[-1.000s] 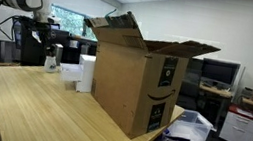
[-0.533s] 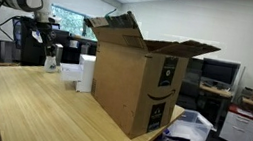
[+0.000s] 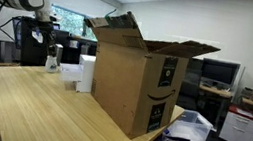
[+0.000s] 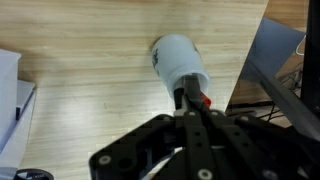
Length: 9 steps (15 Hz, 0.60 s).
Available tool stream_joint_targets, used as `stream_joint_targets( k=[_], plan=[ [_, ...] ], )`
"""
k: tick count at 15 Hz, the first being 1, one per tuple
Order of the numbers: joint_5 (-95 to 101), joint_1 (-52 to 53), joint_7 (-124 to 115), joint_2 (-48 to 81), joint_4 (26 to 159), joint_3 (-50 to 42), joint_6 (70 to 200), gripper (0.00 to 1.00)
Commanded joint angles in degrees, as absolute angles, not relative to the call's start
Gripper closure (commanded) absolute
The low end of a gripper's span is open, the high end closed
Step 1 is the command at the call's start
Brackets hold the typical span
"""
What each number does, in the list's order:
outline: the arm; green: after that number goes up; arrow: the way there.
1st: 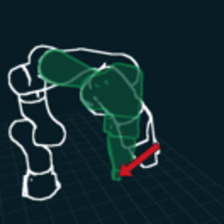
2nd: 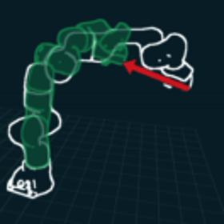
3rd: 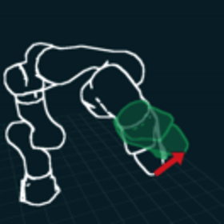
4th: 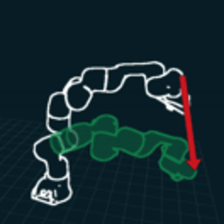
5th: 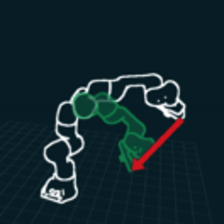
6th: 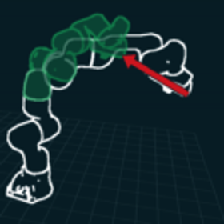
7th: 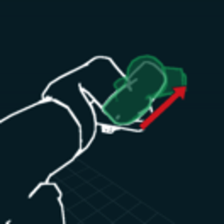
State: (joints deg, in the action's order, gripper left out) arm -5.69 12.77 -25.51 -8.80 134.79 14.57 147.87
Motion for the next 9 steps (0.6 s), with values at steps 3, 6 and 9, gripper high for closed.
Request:
stream_joint_targets(
  k=[3,6,9],
  plan=[
    [-0.5,11.3,-26.2,-11.8,132.3,15.2,145.4,0.97],
    [0.7,10.5,-26.5,-13.3,131.1,15.1,145.7,0.97],
    [1.3,9.6,-26.7,-14.3,130.5,15.1,145.8,0.97]
  ],
)
